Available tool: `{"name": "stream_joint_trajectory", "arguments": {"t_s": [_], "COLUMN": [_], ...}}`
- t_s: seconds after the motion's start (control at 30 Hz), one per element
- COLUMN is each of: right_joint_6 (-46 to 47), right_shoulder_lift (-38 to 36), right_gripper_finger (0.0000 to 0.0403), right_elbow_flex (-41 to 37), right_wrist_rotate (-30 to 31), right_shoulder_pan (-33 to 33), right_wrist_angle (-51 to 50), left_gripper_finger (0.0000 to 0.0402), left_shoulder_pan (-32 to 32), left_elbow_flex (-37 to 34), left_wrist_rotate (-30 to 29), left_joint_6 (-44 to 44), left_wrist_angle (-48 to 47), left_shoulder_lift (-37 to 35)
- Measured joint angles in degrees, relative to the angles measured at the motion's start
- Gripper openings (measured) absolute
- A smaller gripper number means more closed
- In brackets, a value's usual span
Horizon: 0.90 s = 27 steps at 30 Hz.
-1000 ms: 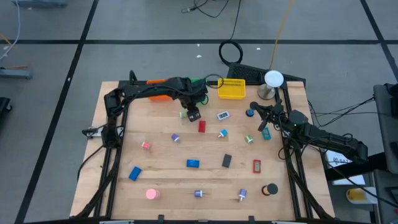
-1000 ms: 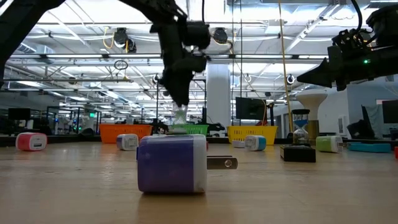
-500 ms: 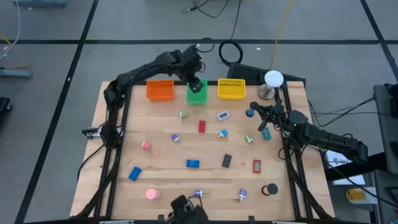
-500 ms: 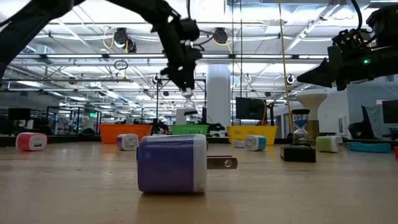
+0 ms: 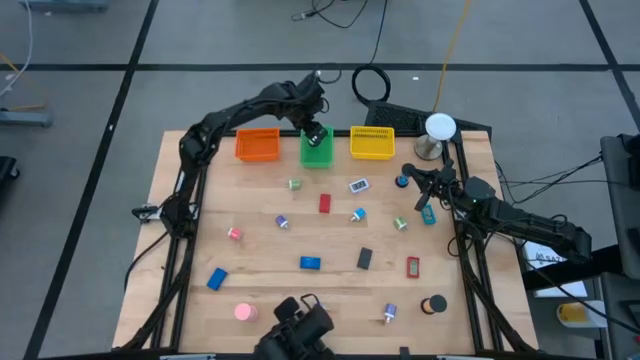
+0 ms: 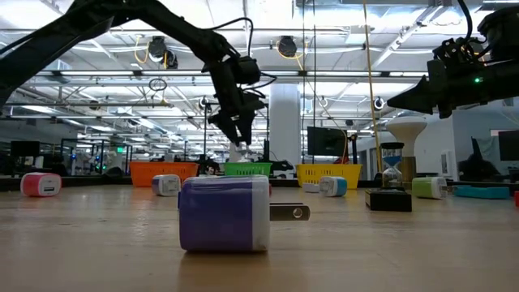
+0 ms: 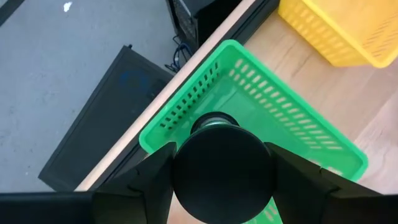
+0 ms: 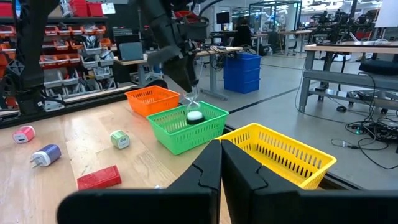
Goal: Pick & Place Office items
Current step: Put the white hourglass into the green bin
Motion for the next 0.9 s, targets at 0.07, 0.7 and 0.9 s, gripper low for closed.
{"name": "stream_joint_trajectory", "arguments": {"t_s": [0.07,0.7,0.9], "right_joint_6": [0.0,0.0,0.0], "right_shoulder_lift": [0.0,0.0,0.0], "right_gripper_finger": [0.0,0.0,0.0], "right_elbow_flex": [-0.02,0.0,0.0], "right_wrist_rotate": [-0.02,0.0,0.0], "right_shoulder_pan": [0.0,0.0,0.0], "right_wrist_angle": [-0.02,-0.01,0.0], "left_gripper_finger": [0.0222,0.0224,0.0256], "left_shoulder_pan": [-0.03,0.2,0.2], "left_elbow_flex": [0.0,-0.13,-0.13], "left_wrist_rotate": [0.15,0.01,0.04], "left_joint_6": [0.02,-0.12,0.47], "left_wrist_angle": [0.41,0.75,0.69], "left_shoulder_lift": [0.12,1.95,1.95]}}
